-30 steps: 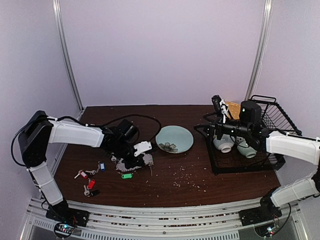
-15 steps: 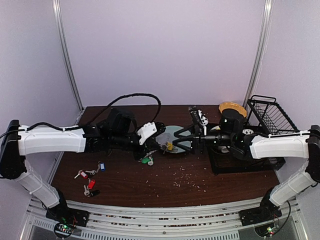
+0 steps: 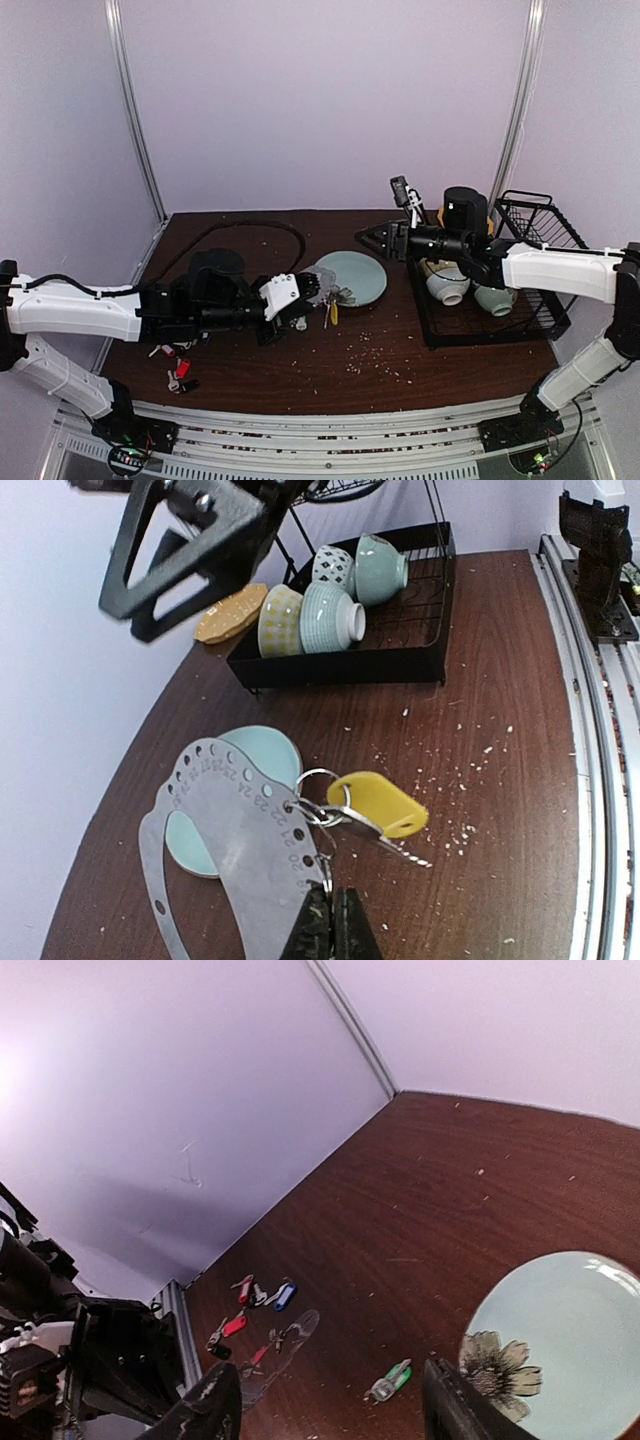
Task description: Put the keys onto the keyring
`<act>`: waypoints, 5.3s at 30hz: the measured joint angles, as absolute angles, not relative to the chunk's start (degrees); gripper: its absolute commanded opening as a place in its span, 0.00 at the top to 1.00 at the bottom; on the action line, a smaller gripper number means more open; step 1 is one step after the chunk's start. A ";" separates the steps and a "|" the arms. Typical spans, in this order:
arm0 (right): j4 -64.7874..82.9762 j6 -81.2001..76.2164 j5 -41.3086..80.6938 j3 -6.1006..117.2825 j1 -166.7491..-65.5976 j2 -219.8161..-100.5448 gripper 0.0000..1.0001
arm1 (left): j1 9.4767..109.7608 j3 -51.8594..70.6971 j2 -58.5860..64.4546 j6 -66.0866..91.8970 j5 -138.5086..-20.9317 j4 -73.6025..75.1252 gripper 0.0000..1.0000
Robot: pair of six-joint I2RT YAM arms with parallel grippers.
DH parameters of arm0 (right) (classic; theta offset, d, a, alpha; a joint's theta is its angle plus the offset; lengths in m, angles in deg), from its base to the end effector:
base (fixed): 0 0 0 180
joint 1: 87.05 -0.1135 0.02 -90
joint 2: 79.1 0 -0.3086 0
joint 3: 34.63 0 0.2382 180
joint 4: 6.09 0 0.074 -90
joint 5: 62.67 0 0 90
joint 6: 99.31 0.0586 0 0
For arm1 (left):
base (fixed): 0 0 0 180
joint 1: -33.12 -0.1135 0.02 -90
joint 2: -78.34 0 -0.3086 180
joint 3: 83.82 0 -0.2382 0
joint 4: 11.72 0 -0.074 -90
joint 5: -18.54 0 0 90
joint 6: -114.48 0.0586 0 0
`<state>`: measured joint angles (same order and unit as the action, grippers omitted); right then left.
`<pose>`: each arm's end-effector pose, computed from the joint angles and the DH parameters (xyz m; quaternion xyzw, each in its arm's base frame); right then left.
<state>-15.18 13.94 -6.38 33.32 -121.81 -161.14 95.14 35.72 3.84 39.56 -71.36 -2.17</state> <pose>0.2530 0.2152 0.3504 -0.2657 0.6824 0.5005 0.4618 0.1362 -0.2562 0.3000 0.5211 0.6547 -0.2174 0.5026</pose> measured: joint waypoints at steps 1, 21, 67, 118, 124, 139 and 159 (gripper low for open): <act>-14.44 16.15 -7.41 35.03 -122.49 -163.06 0.31 | 95.71 36.09 3.88 40.60 -70.46 -3.20 1.00; 6.91 16.32 -10.38 51.18 -130.49 -177.25 0.79 | 97.37 37.45 1.20 55.27 -59.84 -8.16 1.00; 15.24 -28.66 -22.66 45.45 -130.68 -156.13 1.00 | 84.21 24.73 9.35 32.95 -98.77 8.95 1.00; -33.43 3.21 8.98 20.29 -136.87 -153.58 0.77 | 92.58 38.04 7.69 21.22 -66.38 -33.58 1.00; -34.35 4.43 9.90 22.33 -137.48 -156.79 0.74 | 92.58 38.04 7.03 21.22 -66.31 -33.67 1.00; -33.94 4.37 15.56 26.72 -138.09 -162.39 0.68 | 92.58 38.04 6.64 21.24 -66.25 -35.33 1.00; -34.72 2.59 16.59 24.14 -140.30 -162.01 0.70 | 92.58 38.04 6.22 21.65 -63.62 -37.89 1.00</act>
<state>-34.72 2.59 16.59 24.14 -140.30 -162.01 92.58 38.04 6.22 21.65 -63.62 -37.89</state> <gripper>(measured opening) 0.290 0.005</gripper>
